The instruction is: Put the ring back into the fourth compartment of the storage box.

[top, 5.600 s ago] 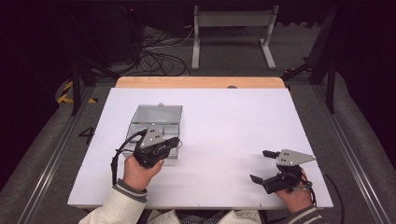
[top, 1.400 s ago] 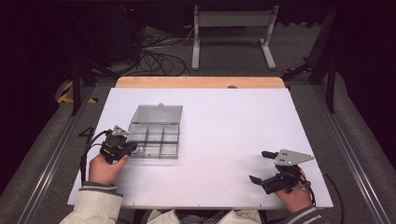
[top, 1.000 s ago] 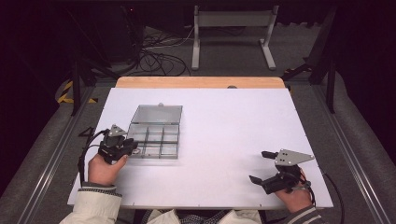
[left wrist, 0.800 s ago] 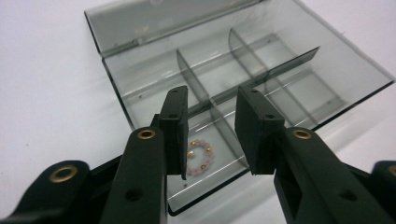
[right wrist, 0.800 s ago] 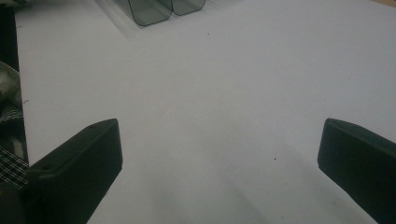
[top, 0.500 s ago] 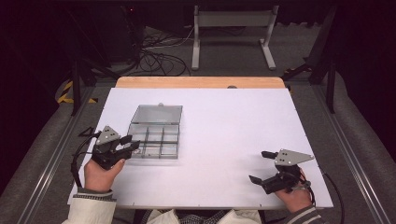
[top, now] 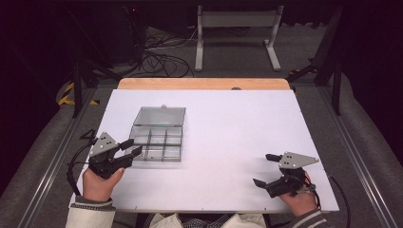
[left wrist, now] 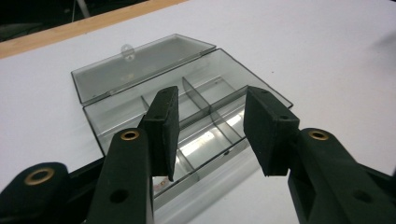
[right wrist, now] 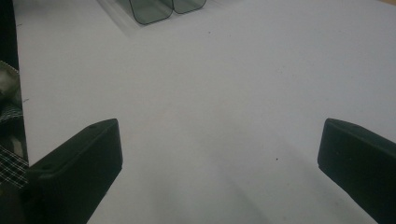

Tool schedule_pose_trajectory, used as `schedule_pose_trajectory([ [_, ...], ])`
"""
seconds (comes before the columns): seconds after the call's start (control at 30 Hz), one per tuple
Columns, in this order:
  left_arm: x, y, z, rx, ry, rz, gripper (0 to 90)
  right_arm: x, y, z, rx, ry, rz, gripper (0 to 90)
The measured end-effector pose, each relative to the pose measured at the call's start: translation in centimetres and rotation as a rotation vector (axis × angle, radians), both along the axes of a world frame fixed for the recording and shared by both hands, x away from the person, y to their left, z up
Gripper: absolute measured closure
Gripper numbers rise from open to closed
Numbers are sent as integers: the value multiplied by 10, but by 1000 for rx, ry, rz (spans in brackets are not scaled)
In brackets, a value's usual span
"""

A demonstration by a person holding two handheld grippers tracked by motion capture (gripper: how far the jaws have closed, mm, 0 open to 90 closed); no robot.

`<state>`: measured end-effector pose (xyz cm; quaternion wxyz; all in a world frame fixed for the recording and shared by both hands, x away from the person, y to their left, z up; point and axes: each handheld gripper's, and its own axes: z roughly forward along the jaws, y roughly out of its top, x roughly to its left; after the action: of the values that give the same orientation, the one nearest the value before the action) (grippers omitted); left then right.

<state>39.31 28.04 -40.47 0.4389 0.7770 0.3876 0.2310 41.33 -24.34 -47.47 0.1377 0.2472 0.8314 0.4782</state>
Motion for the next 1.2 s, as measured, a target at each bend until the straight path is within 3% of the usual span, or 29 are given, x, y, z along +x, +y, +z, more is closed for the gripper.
schedule_pose_trajectory([
  [0.2, -12, -5, -1, -75, -37, -79, 483, -1, 0, 1, 1, -4, 3, 6],
  [0.33, -20, -8, -5, -65, -71, -103, 427, -1, 0, 1, 5, -7, 5, 6],
  [0.4, -24, -9, -9, -88, -88, -119, 400, -1, 0, 1, 4, -5, 7, 6],
  [0.47, -28, -10, -16, -144, -88, -157, 367, -2, 0, 1, 5, -8, 10, 6],
  [0.67, -34, -12, -31, -107, -95, -185, 299, -2, 1, 1, 5, -8, 15, 6],
  [0.73, -35, -12, -36, -80, -99, -176, 283, -2, 1, 1, 6, -8, 16, 6],
  [0.87, -35, -8, -43, -101, -100, -160, 275, -3, 2, 1, 9, -11, 29, 6],
  [0.97, -36, -7, -48, -74, -110, -137, 269, -4, 3, 1, 4, -14, 37, 6],
  [1.2, -34, -5, -59, -26, -90, -131, 254, -4, 4, 1, 1, -14, 47, 6],
])
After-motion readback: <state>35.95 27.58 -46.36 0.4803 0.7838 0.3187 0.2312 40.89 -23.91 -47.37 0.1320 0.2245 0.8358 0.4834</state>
